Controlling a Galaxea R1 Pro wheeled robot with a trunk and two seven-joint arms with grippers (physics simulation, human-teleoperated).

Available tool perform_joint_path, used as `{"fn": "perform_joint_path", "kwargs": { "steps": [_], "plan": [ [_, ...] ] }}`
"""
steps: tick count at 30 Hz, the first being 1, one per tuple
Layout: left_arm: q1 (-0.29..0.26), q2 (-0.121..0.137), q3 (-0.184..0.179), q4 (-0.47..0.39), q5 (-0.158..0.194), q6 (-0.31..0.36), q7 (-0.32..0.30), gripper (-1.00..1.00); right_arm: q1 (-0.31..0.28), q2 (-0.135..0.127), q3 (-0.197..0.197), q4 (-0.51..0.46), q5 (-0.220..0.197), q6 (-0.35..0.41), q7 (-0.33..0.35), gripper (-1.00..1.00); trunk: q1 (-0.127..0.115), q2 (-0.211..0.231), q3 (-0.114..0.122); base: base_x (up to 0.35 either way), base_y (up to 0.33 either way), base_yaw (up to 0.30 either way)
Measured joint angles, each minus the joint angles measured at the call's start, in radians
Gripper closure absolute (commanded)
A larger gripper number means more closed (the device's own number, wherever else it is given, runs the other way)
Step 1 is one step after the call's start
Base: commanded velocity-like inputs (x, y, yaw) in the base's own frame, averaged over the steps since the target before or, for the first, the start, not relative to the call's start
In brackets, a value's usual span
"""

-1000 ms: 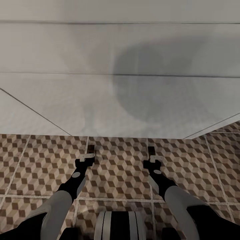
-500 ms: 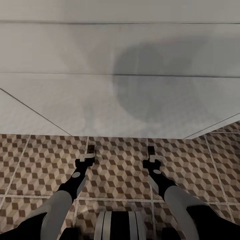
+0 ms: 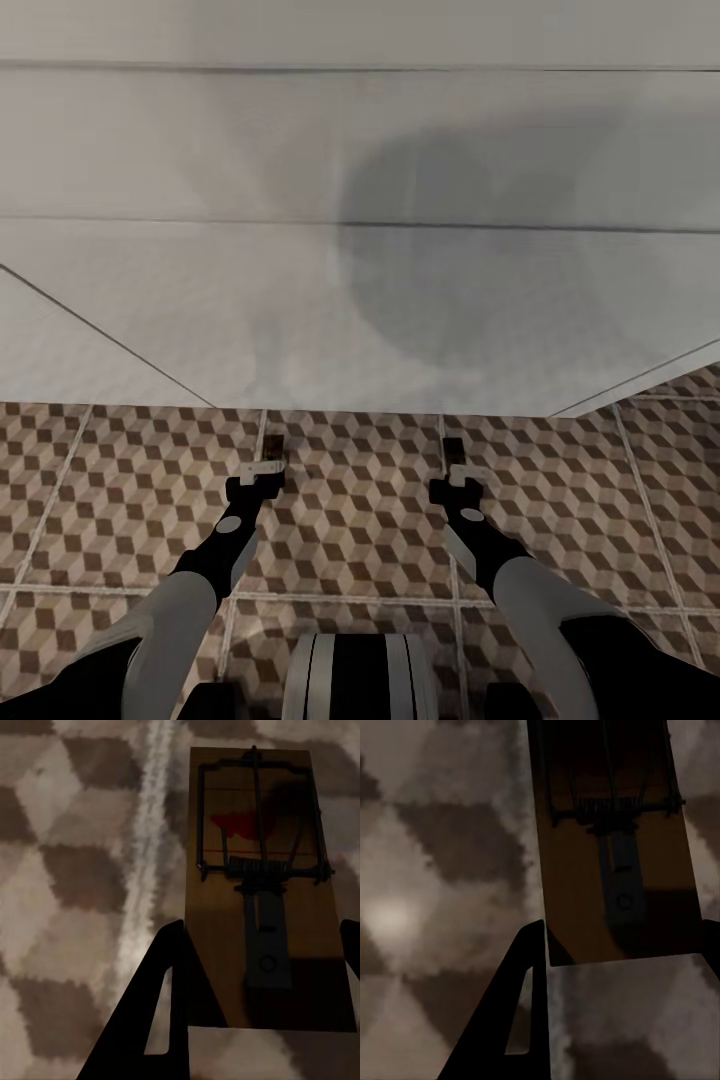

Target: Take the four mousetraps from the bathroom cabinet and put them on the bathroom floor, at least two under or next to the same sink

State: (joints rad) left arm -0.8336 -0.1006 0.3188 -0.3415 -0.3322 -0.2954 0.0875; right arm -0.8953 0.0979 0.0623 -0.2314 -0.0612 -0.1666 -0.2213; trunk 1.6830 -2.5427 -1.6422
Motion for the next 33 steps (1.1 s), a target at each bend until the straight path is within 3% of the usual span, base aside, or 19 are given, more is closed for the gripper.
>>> {"fn": "perform_joint_path", "kwargs": {
  "steps": [11,20,33],
  "plan": [
    [0.0,0.0,0.0,-0.001,0.0,-0.001,0.0,1.0,0.0,-0.001,0.0,-0.003,-0.001,0.0,0.0,1.0,0.0,0.0,0.0,0.0,0.0,0.0],
    [0.0,0.0,0.0,-0.001,0.002,0.0,0.0,1.0,0.0,-0.002,0.0,-0.003,-0.001,0.0,0.0,1.0,-0.004,0.002,0.035,0.0,0.0,0.0],
    [0.0,0.0,0.0,-0.003,0.002,-0.001,0.0,1.0,0.0,-0.003,0.0,-0.006,0.0,0.0,0.0,1.0,-0.004,0.002,0.035,0.0,0.0,0.0]
  ]
}}
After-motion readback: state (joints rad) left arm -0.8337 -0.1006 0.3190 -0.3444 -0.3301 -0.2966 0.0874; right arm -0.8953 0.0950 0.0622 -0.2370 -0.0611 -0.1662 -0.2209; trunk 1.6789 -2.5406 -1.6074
